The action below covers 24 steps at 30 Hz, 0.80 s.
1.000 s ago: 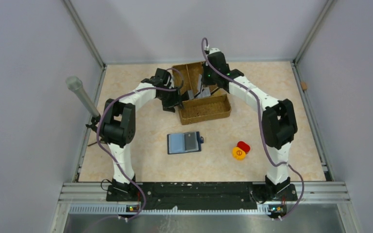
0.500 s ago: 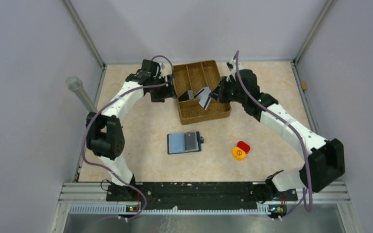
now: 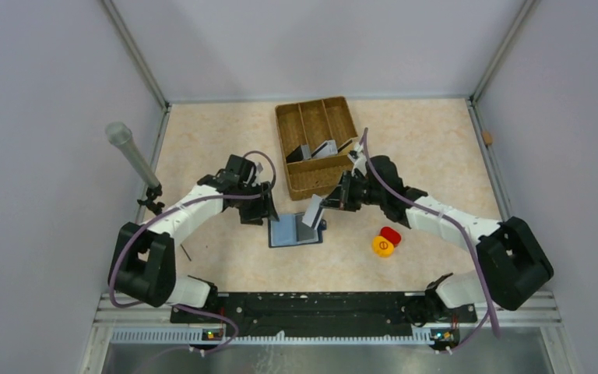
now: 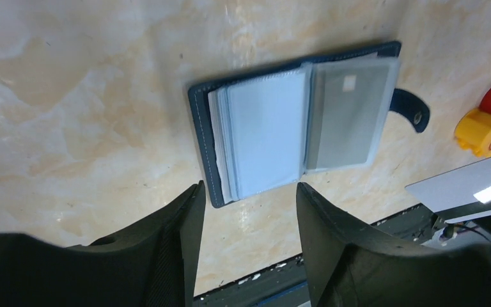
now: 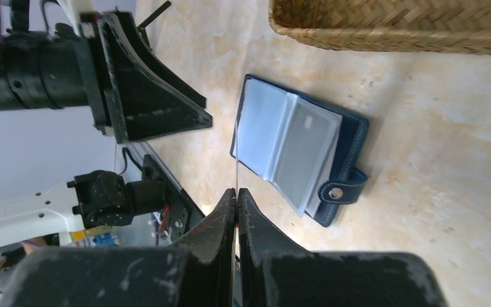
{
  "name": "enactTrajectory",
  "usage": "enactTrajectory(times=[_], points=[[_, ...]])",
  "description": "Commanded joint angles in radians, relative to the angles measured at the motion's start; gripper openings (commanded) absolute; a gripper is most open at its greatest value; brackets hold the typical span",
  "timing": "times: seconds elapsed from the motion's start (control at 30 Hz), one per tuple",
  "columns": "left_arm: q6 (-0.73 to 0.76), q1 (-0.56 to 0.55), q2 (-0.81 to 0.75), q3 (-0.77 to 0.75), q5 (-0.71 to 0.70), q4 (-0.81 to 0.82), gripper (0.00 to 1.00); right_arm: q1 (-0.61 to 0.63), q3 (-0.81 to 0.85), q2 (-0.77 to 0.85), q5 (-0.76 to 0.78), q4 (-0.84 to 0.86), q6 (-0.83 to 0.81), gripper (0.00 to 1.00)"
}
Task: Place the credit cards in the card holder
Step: Insert the credit card into the card holder.
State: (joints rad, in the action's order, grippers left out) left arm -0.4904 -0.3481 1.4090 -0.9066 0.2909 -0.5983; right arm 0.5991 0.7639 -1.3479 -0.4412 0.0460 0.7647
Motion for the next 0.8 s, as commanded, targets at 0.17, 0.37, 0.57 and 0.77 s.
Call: enactTrajectory(times=[0.17, 0.37, 0.57, 0.77], points=[[-0.027, -0.041, -0.034, 0.082, 0.026, 0.099, 0.54, 0.074, 0.015, -0.145, -0.038, 0.233, 0.079, 0.00], [-0.015, -0.046, -0.031, 0.101, -0.041, 0.081, 0.53, 0.085, 0.008, -0.208, -0.018, 0.257, 0.086, 0.00], [-0.007, -0.047, -0.016, 0.122, -0.051, 0.082, 0.53, 0.087, 0.002, -0.246, -0.007, 0.270, 0.086, 0.00], [-0.005, -0.049, -0.002, 0.128, -0.044, 0.089, 0.53, 0.087, -0.003, -0.272, 0.006, 0.269, 0.083, 0.00]])
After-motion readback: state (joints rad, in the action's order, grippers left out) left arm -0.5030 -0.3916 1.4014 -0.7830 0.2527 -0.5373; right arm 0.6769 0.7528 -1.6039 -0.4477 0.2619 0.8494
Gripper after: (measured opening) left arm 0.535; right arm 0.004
